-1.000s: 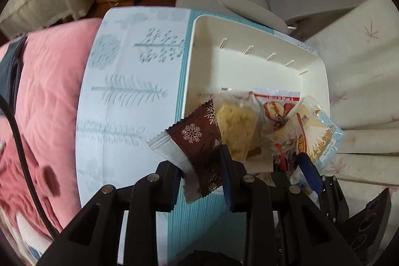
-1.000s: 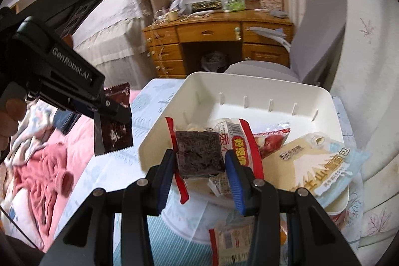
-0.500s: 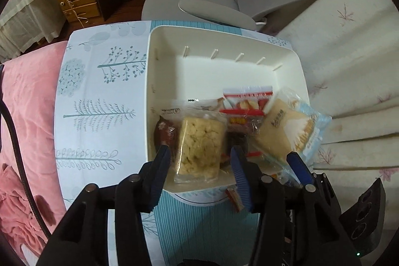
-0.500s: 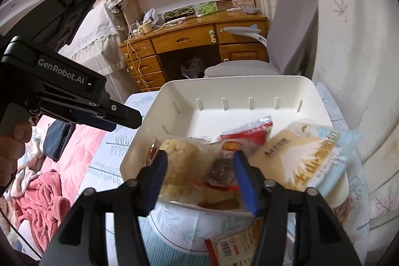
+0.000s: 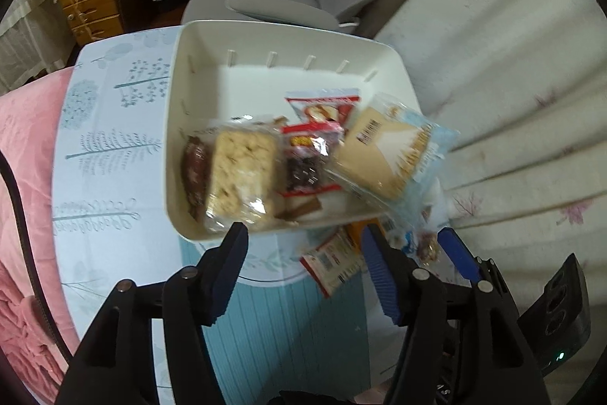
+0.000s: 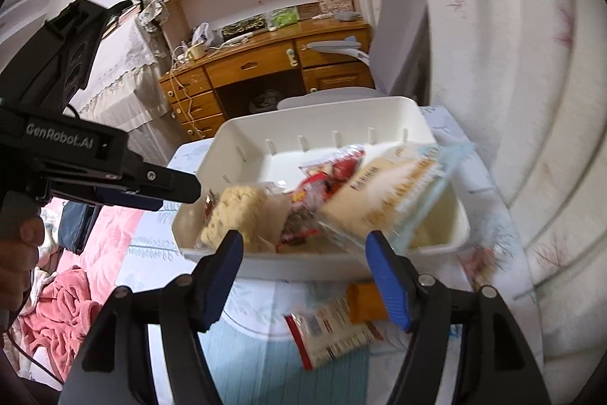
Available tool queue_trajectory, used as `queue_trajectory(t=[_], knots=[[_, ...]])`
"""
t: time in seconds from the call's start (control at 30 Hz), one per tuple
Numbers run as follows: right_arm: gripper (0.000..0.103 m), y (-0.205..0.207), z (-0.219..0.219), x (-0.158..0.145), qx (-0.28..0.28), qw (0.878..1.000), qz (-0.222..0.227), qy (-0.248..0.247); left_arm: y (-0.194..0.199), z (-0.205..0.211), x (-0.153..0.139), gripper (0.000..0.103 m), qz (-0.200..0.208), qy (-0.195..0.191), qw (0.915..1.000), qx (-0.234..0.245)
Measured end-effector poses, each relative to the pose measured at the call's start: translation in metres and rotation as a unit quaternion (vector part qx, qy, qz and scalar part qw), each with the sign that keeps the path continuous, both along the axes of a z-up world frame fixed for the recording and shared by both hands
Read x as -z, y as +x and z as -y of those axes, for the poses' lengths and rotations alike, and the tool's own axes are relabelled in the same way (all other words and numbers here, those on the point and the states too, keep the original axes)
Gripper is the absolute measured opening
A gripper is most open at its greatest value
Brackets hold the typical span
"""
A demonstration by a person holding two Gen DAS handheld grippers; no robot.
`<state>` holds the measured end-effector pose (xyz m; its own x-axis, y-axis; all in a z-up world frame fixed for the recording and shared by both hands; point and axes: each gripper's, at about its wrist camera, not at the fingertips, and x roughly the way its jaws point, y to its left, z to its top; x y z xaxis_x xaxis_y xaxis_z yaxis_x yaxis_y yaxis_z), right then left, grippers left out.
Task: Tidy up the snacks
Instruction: 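Lower both packets into the tray and open both tools, then move both tools back toward the remaining snacks on the table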
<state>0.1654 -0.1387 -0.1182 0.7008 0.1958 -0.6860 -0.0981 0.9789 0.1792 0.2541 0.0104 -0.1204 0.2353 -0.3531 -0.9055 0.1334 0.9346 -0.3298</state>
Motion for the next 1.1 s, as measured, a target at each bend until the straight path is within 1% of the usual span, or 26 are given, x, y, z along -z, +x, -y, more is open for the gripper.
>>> queue_trajectory(t=[0.23,0.53,0.63,0.73,0.87,0.97,1.03,1.1], knots=[[0.068,-0.033,0.030,0.005,0.037,0.999,-0.011,-0.002,-0.026,0.024,0.007,0.062,0.008,-0.006,0.9994,0.034],[0.068,-0.067,0.073,0.022,0.091,0.995,-0.038,0.004,-0.052,0.055,0.023,0.062,0.033,0.010,0.9952,0.092],[0.068,-0.075,0.085,0.028,0.108,0.993,-0.048,0.005,-0.060,0.067,0.032,0.063,0.040,0.023,0.9916,0.121],[0.068,-0.080,0.096,0.035,0.123,0.991,-0.056,0.009,-0.063,0.080,0.042,0.063,0.037,0.020,0.9870,0.155],[0.069,-0.085,0.109,0.044,0.140,0.988,-0.070,0.017,-0.066,0.098,0.056,0.063,0.044,0.041,0.9785,0.197],[0.069,-0.087,0.117,0.052,0.148,0.985,-0.082,0.017,-0.067,0.106,0.065,0.063,0.045,0.047,0.9733,0.220],[0.072,-0.088,0.121,0.057,0.152,0.984,-0.089,0.020,-0.066,0.112,0.072,0.064,0.047,0.056,0.9703,0.230],[0.075,-0.088,0.125,0.063,0.158,0.983,-0.094,0.025,-0.065,0.116,0.081,0.068,0.046,0.065,0.9683,0.237]])
